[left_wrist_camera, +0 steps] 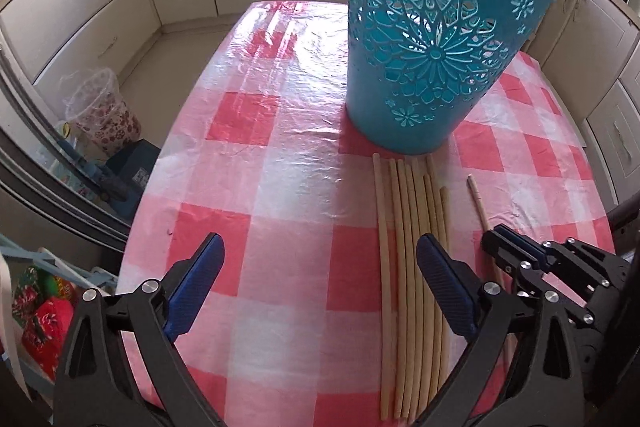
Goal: Organize utensils
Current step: 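Grasp one wooden stick with the left gripper while the right gripper grasps another stick, then lift the stick with the left gripper and drop it into the blue basket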
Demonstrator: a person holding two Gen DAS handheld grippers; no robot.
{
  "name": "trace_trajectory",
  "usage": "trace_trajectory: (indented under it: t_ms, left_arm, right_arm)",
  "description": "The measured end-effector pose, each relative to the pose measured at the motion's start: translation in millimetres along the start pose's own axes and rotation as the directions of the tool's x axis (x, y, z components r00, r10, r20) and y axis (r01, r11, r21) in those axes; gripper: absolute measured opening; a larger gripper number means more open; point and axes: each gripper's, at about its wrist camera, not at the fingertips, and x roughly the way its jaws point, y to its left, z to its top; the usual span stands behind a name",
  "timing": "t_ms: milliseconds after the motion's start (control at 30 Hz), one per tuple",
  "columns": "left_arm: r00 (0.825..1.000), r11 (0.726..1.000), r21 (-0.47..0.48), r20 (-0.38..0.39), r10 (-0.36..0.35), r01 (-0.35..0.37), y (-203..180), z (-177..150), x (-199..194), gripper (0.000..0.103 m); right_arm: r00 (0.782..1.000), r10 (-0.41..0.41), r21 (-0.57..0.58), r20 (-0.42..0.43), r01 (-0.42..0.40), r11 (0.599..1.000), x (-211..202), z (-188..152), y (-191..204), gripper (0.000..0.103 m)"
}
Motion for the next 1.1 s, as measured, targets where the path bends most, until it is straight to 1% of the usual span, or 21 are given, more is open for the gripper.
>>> trace_trajectory:
  t_ms: [133, 167, 200, 233, 300, 333, 400, 433, 500, 533, 567, 600, 633, 700, 767, 833, 867, 933, 1000, 1067, 1100]
  left_arm:
    - [0.999, 1.000, 0.013, -0.035, 0.009, -0.008, -10.0, 8.7, 23.2, 0.083]
    - [0.999, 1.000, 0.018, -0.045, 0.016, -0.015, -12.2, 10.1, 27.5, 0.077]
    - [0.998, 1.000, 0.019, -0.057, 0.016, -0.015, -13.0, 11.0, 31.9, 0.074]
    - [0.999, 1.000, 0.014, -0.049, 0.016, -0.016, -12.2, 11.2, 33.2, 0.073]
    - [0.998, 0.998, 0.041, -0.048, 0.051, -0.049, -15.9, 12.8, 35.8, 0.066]
    - [0.998, 0.998, 0.045, -0.049, 0.048, -0.046, -17.1, 13.9, 36.0, 0.064]
    - [0.998, 0.998, 0.051, -0.043, 0.034, -0.032, -19.4, 15.1, 35.0, 0.051]
    - [0.999, 0.998, 0.059, -0.041, 0.034, -0.032, -22.3, 15.7, 35.3, 0.049]
    - [1.000, 0.996, 0.086, -0.028, 0.013, -0.011, -27.6, 17.2, 34.9, 0.031]
    - [1.000, 0.995, 0.103, -0.028, -0.001, 0.004, -30.9, 18.6, 34.8, 0.025]
    - [0.999, 0.993, 0.113, -0.032, -0.031, 0.035, -32.2, 19.2, 35.0, 0.008]
    - [0.998, 0.993, 0.110, -0.043, -0.044, 0.048, -32.1, 20.1, 34.9, 0.005]
    - [0.997, 0.993, 0.102, -0.053, -0.047, 0.052, -30.7, 21.4, 33.9, 0.005]
    - [0.996, 0.995, 0.077, -0.056, -0.065, 0.069, -23.8, 20.6, 28.3, 0.005]
    - [0.996, 0.996, 0.041, -0.023, -0.083, 0.084, -9.5, 17.3, 10.6, 0.005]
    - [0.993, 0.994, -0.002, 0.025, -0.113, 0.114, 7.0, 15.8, -10.7, 0.005]
    - [0.989, 0.990, -0.029, 0.065, -0.134, 0.136, 18.8, 16.2, -26.6, 0.005]
    - [0.976, 0.985, -0.055, 0.155, -0.153, 0.163, 35.5, 19.1, -59.5, 0.005]
    - [0.948, 0.977, -0.065, 0.263, -0.181, 0.204, 46.0, 29.2, -100.1, 0.005]
    - [0.913, 0.972, -0.059, 0.358, -0.193, 0.228, 47.3, 46.2, -136.2, 0.005]
    - [0.893, 0.968, -0.053, 0.401, -0.204, 0.244, 49.3, 54.4, -152.2, 0.005]
  right_arm:
    - [0.999, 0.044, 0.040, 0.025, -0.045, 0.998, -4.4, -7.8, -18.9, 0.008]
    - [0.998, 0.059, 0.053, 0.036, -0.061, 0.997, -4.1, -9.4, -22.3, 0.008]
    - [0.997, 0.069, 0.063, 0.045, -0.072, 0.995, -3.4, -10.5, -24.2, 0.008]
    - [0.996, 0.074, 0.069, 0.051, -0.077, 0.995, -2.4, -10.2, -23.9, 0.008]
    - [0.995, 0.084, 0.082, 0.056, -0.089, 0.993, -1.8, -11.7, -24.6, 0.009]
    - [0.994, 0.094, 0.086, 0.058, -0.099, 0.991, -0.5, -11.0, -27.9, 0.010]
    - [0.993, 0.096, 0.082, 0.062, -0.101, 0.991, 1.6, -9.2, -27.3, 0.015]
    - [0.994, 0.090, 0.073, 0.063, -0.095, 0.993, 2.6, -7.7, -25.3, 0.017]
    - [0.995, 0.074, 0.049, 0.064, -0.077, 0.996, 2.2, -4.8, -21.7, 0.018]
    - [0.996, 0.064, 0.035, 0.061, -0.066, 0.997, 2.7, -3.7, -19.4, 0.018]
    - [0.997, 0.055, 0.016, 0.055, -0.056, 0.998, 4.0, -1.8, -17.0, 0.018]
    - [0.998, 0.047, 0.005, 0.049, -0.047, 0.999, 4.5, -1.8, -15.3, 0.014]
    - [0.998, 0.037, 0.003, 0.044, -0.037, 0.999, 5.6, -0.5, -15.2, 0.008]
    - [0.997, 0.072, 0.024, 0.037, -0.073, 0.997, 7.3, -0.7, -22.6, 0.007]
    - [0.995, 0.096, 0.053, 0.040, -0.099, 0.994, 6.5, -3.5, -32.2, 0.006]
    - [0.994, 0.101, 0.061, 0.052, -0.104, 0.993, 6.7, -6.5, -33.3, 0.006]
    - [0.994, 0.097, 0.061, 0.059, -0.101, 0.993, 7.2, -6.8, -32.4, 0.006]
    - [0.994, 0.089, 0.056, 0.065, -0.093, 0.994, 7.5, -7.4, -30.3, 0.006]
    - [0.994, 0.091, 0.059, 0.068, -0.095, 0.994, 7.8, -8.6, -30.0, 0.006]
    - [0.993, 0.095, 0.064, 0.071, -0.100, 0.993, 8.0, -9.7, -30.7, 0.006]
    - [0.993, 0.097, 0.066, 0.073, -0.102, 0.993, 7.9, -10.1, -31.1, 0.006]
